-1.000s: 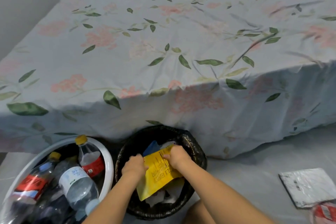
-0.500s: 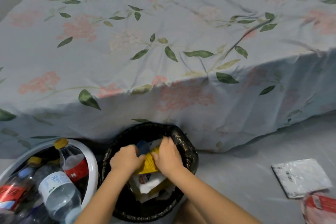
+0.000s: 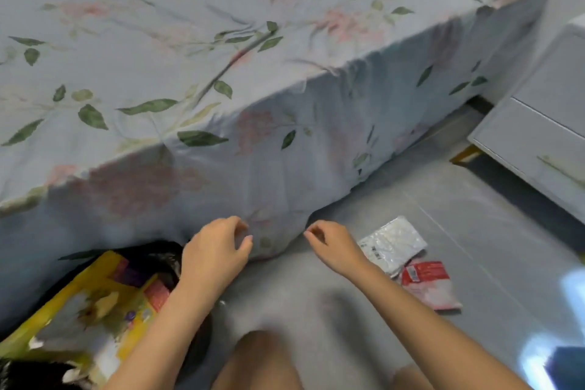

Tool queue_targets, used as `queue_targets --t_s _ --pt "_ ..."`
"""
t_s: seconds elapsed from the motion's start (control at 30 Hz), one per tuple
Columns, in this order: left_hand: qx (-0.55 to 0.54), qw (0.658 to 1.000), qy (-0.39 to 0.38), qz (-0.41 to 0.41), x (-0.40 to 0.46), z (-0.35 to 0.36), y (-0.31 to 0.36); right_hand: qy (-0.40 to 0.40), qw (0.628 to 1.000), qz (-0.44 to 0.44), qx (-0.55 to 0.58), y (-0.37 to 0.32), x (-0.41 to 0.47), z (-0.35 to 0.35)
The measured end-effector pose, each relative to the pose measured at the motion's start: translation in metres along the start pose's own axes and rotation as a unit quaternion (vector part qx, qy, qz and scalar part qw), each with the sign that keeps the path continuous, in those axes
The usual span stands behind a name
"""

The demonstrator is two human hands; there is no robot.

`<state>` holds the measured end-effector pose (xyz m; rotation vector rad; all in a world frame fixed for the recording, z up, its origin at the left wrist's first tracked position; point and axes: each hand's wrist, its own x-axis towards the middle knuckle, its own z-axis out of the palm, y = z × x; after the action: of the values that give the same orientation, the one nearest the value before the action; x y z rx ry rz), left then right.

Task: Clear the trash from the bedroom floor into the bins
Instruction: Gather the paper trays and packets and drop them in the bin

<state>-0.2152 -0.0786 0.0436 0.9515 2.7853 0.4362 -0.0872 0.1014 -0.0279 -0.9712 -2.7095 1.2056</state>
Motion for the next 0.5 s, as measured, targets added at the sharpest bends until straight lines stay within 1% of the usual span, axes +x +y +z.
queue_targets --t_s 0.13,0.27,0.4,0.5 --pt "0.026 0.986 -0.157 0.041 0.012 0.081 0.071 0.014 0.993 0.117 -0.005 0.099 -0.011 -0.029" --pt "0.025 0.963 -0.263 0.052 0.025 0.151 0.121 0.022 0.984 0.179 0.002 0.174 -0.02 -0.046" --pt "0.041 0.943 -0.322 0.07 0.048 0.214 0.158 0.03 0.975 0.218 -0.015 0.24 -0.021 -0.053" --pt "0.069 0.932 -0.343 0.096 0.065 0.255 0.184 0.047 0.966 0.242 -0.078 0.285 -0.024 -0.054"
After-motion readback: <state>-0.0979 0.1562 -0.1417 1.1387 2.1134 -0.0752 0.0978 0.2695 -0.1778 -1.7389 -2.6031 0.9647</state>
